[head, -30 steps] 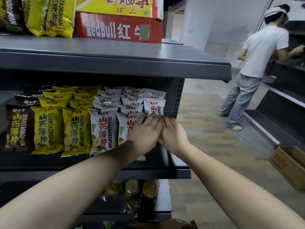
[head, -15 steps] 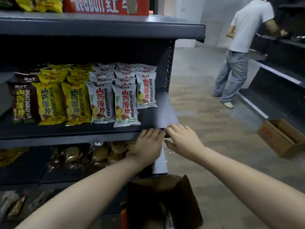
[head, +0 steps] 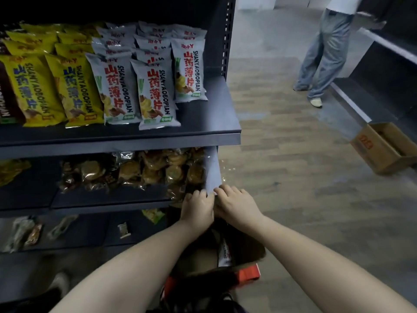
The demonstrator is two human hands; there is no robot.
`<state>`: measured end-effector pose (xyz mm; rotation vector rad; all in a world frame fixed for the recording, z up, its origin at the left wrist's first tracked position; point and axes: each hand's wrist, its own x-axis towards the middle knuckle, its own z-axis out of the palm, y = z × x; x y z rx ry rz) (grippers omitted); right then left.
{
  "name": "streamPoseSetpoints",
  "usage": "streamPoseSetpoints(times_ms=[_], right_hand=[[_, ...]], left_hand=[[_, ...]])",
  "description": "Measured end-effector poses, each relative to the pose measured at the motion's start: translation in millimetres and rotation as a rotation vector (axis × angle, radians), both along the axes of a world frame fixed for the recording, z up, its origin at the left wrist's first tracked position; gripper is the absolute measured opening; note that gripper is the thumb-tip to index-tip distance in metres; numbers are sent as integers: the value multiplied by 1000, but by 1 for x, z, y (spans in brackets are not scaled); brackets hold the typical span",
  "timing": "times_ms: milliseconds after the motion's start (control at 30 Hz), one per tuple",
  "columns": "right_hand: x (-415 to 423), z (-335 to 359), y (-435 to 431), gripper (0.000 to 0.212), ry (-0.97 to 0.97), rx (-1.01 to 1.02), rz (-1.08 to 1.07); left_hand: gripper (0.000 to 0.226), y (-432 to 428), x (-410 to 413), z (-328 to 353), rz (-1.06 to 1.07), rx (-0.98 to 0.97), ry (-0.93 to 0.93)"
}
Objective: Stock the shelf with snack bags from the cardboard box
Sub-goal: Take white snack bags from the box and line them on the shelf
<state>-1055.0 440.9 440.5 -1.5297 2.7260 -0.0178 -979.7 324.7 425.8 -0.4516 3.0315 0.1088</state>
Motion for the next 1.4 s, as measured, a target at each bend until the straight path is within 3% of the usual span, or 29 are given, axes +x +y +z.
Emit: streamPoseSetpoints(times_ms=[467, 700, 933, 1200, 1400], right_hand=[[3, -123, 23, 43, -537, 290, -269], [-7, -189, 8, 47, -658, 342, -299], [-19, -253, 0, 51, -739, 487, -298], [-21, -300, -7, 38, -834, 494, -337], [-22, -331, -13, 39, -932, 488, -418]], left_hand=[[25, -5, 30, -103, 216, 334, -419], [28, 3, 16, -164, 321, 489, -553], [34, 9, 7, -230, 389, 578, -601], [33, 11, 9, -271, 405, 509, -710], [29, 12, 3, -288, 398, 534, -649]])
